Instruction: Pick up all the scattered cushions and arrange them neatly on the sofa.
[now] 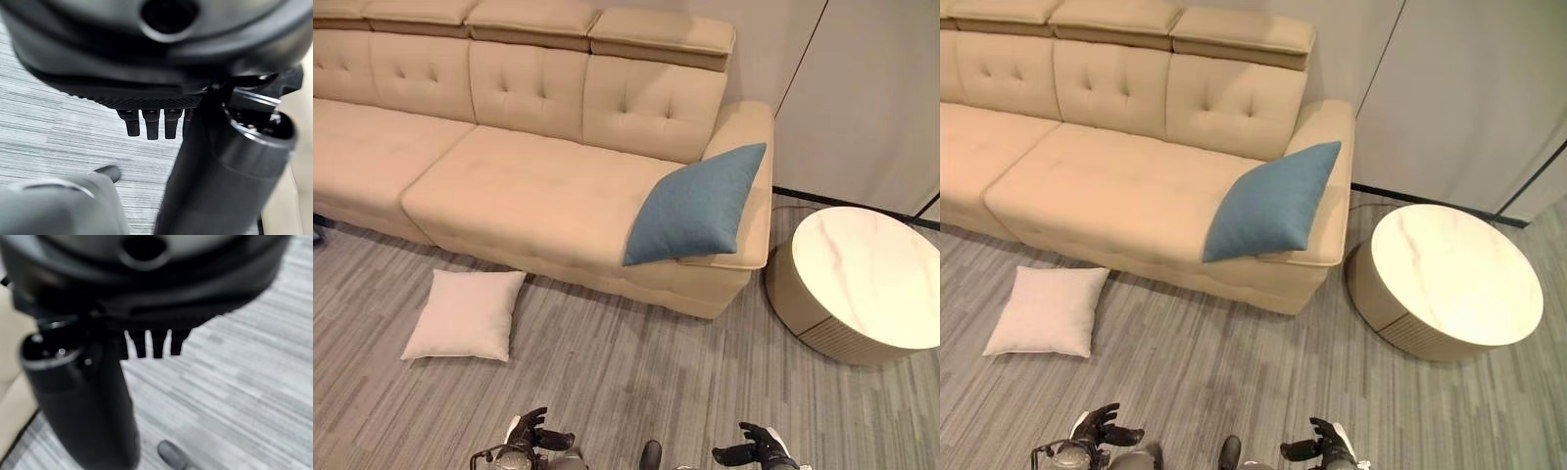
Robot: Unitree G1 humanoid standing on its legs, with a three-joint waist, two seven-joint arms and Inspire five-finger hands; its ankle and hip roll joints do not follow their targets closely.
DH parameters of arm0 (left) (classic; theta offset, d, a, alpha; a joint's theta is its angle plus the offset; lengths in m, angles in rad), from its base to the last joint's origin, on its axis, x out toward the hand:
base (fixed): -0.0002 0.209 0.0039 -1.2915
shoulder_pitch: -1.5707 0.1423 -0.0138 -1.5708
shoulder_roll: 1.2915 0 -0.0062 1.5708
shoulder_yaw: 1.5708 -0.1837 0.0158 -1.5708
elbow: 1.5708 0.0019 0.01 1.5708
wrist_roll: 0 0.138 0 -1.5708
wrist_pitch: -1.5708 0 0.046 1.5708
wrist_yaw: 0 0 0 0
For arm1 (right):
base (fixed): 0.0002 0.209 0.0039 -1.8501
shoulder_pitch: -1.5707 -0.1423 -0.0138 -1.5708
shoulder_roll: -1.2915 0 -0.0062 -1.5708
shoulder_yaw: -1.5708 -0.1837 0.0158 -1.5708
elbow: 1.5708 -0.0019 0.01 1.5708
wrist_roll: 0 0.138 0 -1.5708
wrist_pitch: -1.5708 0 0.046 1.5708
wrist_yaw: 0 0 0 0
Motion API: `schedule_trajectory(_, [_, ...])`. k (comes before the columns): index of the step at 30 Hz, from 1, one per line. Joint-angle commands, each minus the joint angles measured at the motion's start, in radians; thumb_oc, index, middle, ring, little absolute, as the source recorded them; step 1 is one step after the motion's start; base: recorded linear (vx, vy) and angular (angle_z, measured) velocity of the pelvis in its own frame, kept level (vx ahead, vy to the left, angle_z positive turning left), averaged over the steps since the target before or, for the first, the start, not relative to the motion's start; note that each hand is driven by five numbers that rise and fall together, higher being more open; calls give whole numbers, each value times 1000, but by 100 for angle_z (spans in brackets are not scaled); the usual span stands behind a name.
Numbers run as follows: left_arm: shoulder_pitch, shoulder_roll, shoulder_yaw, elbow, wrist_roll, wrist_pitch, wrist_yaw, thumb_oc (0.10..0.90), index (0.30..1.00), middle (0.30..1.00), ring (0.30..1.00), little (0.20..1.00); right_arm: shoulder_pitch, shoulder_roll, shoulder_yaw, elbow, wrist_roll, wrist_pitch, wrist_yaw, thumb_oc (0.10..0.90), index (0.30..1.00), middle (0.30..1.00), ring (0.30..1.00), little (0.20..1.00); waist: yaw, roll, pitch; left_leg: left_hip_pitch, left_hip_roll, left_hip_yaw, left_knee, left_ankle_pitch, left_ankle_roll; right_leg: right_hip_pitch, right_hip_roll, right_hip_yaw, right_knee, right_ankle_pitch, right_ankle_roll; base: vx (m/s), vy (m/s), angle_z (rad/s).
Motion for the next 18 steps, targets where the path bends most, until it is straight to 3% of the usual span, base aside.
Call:
schedule_trajectory(1, [8,11,-50,-9,1,-27,9,800,900,900,900,900,9,-37,-3,-9,23,-21,-32,800,900,900,900,900,13,-3,1,-6,-12,26,11,57,53,-1,-41,116,52,-82,138,110,118,7])
schedule_trajectory(8, [23,14,-37,15,14,-15,1,800,900,900,900,900,4,-10,-2,-25,10,-22,-31,800,900,900,900,900,20,13,-30,92,-74,15,-108,37,86,-15,-72,151,166,-92,174,165,209,-34])
schedule_trajectory(10, [25,30,-33,11,19,-14,4,800,900,900,900,900,-12,-1,12,-48,1,-19,-30,800,900,900,900,900,19,24,-21,124,-93,23,-123,20,119,-77,-93,167,316,-69,204,141,248,-15])
schedule_trajectory(13, [25,43,-26,6,19,-17,6,800,900,900,900,900,-25,-1,14,-69,-2,-22,-31,800,900,900,900,900,14,41,-12,159,-98,38,-144,6,140,-148,-115,153,447,-31,225,109,178,-20])
schedule_trajectory(16, [27,45,-24,5,19,-17,6,800,900,900,900,900,-28,-4,11,-78,-8,-22,-34,800,900,900,900,900,10,49,-12,191,-104,49,-158,-8,146,-168,-137,119,448,-26,221,128,88,-3])
schedule_trajectory(18, [28,44,-19,15,20,-15,0,800,900,900,900,900,-35,-12,16,-74,-19,-20,-34,800,900,900,900,900,6,50,-17,225,-114,55,-175,-27,146,-184,-138,63,339,-31,204,218,26,-20])
